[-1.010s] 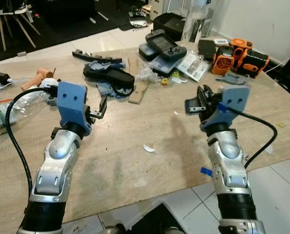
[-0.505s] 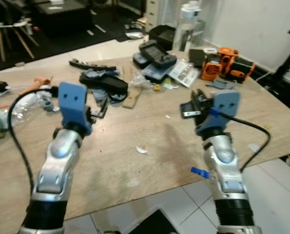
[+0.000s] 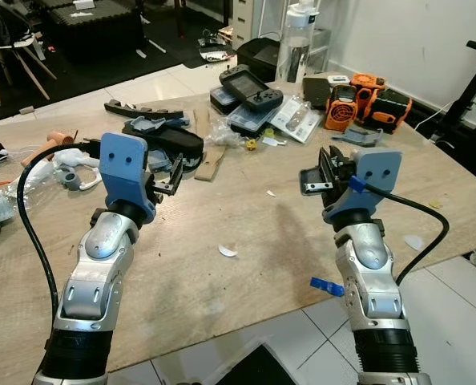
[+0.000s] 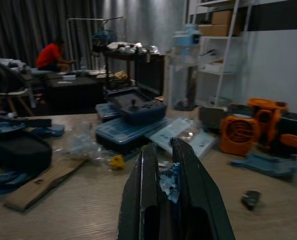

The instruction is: Picking trash to rubbish bin

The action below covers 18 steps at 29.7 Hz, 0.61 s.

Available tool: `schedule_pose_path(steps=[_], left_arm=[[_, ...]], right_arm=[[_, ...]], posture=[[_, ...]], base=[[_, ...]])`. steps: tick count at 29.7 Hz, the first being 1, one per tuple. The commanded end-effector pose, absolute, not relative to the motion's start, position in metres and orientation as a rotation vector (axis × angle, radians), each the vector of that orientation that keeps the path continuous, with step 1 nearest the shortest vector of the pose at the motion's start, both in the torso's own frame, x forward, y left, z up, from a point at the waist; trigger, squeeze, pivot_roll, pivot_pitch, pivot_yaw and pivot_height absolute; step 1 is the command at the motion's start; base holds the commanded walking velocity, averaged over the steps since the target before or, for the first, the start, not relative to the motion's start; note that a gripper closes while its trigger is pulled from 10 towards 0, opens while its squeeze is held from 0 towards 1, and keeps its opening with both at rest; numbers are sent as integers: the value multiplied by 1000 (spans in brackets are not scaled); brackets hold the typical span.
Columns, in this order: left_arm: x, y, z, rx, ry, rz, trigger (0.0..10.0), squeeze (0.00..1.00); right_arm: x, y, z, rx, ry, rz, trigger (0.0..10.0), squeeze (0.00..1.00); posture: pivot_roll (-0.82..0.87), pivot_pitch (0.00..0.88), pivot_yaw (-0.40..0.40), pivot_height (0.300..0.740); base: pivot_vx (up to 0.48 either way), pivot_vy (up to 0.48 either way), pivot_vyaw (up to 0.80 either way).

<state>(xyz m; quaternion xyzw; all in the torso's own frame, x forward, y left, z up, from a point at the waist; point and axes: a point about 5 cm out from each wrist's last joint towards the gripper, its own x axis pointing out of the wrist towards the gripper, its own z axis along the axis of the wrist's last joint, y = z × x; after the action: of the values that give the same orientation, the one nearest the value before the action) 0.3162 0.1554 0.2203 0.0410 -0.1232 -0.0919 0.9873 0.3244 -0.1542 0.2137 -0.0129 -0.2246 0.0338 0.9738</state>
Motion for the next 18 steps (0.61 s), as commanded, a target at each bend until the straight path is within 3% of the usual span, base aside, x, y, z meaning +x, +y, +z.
schedule_pose_path(steps=[1,18], left_arm=[[316,158,219,90,-233,-184,10000,0],[314,156,218,72,-222,-219,10000,0]], right_arm=[[322,-152,210,-11,-441,74,10000,0],[320,-144,206,12,-437,94,10000,0]], posture=[[31,148,50,740],[34,137,54,740]], base=[[0,0,0],[-34,0,0]])
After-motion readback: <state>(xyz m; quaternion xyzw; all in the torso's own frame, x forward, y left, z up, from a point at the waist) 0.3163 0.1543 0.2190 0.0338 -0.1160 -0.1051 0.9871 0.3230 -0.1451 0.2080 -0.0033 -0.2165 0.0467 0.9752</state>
